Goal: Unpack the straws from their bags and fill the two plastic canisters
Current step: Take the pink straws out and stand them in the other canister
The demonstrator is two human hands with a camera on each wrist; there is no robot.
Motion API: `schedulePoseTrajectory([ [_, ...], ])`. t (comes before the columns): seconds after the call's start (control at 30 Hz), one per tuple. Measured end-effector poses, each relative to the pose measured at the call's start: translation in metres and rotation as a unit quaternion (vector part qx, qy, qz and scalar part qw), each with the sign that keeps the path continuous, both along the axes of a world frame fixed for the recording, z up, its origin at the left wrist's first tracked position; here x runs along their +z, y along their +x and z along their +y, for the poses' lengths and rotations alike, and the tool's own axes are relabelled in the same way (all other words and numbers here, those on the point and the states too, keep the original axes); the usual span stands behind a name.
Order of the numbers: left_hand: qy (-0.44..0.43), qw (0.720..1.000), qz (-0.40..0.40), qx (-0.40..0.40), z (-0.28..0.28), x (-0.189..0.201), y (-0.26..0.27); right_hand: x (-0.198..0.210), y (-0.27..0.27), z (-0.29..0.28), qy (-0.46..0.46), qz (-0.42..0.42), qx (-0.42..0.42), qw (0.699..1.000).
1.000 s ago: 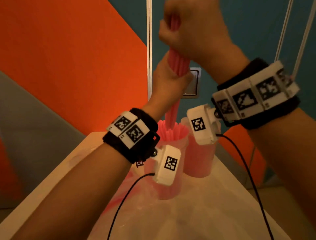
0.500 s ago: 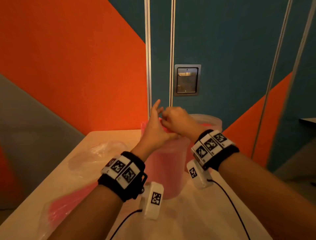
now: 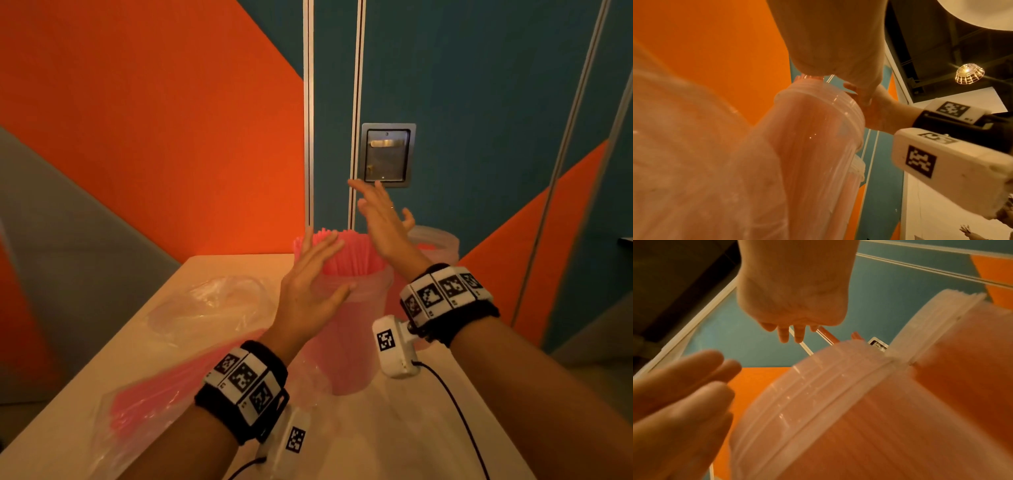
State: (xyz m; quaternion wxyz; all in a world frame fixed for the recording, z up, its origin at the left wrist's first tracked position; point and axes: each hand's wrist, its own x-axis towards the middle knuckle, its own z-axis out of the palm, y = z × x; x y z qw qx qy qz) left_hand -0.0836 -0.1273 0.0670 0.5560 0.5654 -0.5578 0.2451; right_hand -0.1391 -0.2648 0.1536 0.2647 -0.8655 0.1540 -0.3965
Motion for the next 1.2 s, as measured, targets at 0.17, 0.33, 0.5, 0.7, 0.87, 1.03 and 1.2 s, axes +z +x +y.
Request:
schedulePoseTrajectory([
  [0.17,0.106,0.988,0.001,0.115,0.001,-0.013,0.006,-0.018,0.001,-0.003,-0.216,0.284,0.01,0.934],
  [0.33,0.169,0.983,0.043,0.06,0.009,-0.012,0.008,-0.02,0.005,0.004,-0.238,0.204,0.02,0.949],
  [0.5,0.161,0.982,0.031,0.089,0.055,-0.014,0.015,-0.025,0.002,0.036,-0.134,-0.263,-0.049,0.954],
  [0.7,0.287,0.948,0.113,0.082,0.133,-0.026,0.006,-0.062,-0.006,0.113,-0.272,-0.208,0.165,0.925],
  [0.87,0.447,0.881,0.148,0.044,0.179,-0.037,-0.007,-0.096,-0.004,0.154,-0.297,-0.088,0.195,0.931],
  [1.03,0.466,0.87,0.06,0.148,0.195,-0.061,-0.002,-0.127,-0.008,0.173,-0.224,0.165,0.394,0.876],
  [1.2,0.483,0.839,-0.021,0.25,0.205,-0.078,0.034,-0.16,0.014,0.153,-0.223,0.425,0.248,0.841],
])
